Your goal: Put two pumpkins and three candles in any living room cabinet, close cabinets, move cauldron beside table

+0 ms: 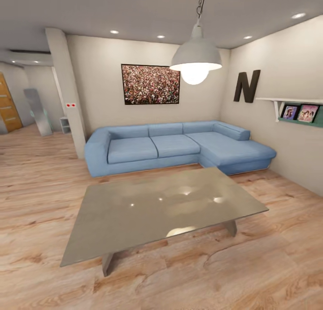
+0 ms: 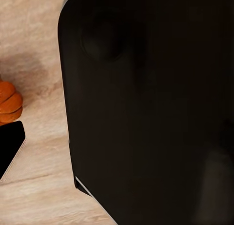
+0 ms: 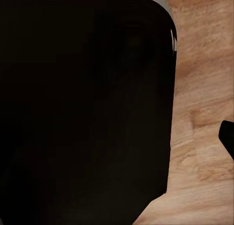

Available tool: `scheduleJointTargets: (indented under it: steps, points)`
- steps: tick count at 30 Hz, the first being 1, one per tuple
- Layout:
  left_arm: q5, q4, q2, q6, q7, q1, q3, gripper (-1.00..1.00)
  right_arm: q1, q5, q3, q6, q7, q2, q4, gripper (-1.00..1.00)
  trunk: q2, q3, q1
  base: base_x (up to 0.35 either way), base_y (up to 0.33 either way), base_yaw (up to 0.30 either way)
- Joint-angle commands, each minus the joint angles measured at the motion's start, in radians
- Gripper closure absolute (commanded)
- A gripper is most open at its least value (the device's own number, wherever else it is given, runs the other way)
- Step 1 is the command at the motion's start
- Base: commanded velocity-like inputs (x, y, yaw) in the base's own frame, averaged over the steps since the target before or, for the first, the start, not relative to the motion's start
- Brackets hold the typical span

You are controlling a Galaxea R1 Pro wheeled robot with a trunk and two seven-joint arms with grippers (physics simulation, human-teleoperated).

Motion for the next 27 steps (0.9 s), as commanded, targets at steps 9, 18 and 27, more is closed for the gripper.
scheduleJointTargets:
  steps: [9,18,27]
  points:
    - [-0.001,-0.002,0.002,-0.001,0.0,0.001,-0.002,-1.0,-0.001,-0.002,-0.001,-0.002,0.001,0.0,0.001,-1.0,0.0,-0.001,0.0,-0.007,0.002,-0.291]
    - [-0.001,-0.002,0.002,-0.001,0.0,0.001,-0.002,-1.0,-0.001,-0.003,-0.001,-0.002,0.001,0.0,0.001,-1.0,0.0,-0.001,0.0,-0.032,0.018,-0.291]
    - [-0.001,-0.002,0.005,-0.001,0.0,0.001,-0.004,-1.0,-0.001,-0.015,-0.001,-0.002,0.001,0.0,0.001,-1.0,0.0,-0.001,0.0,-0.001,0.0,-0.291]
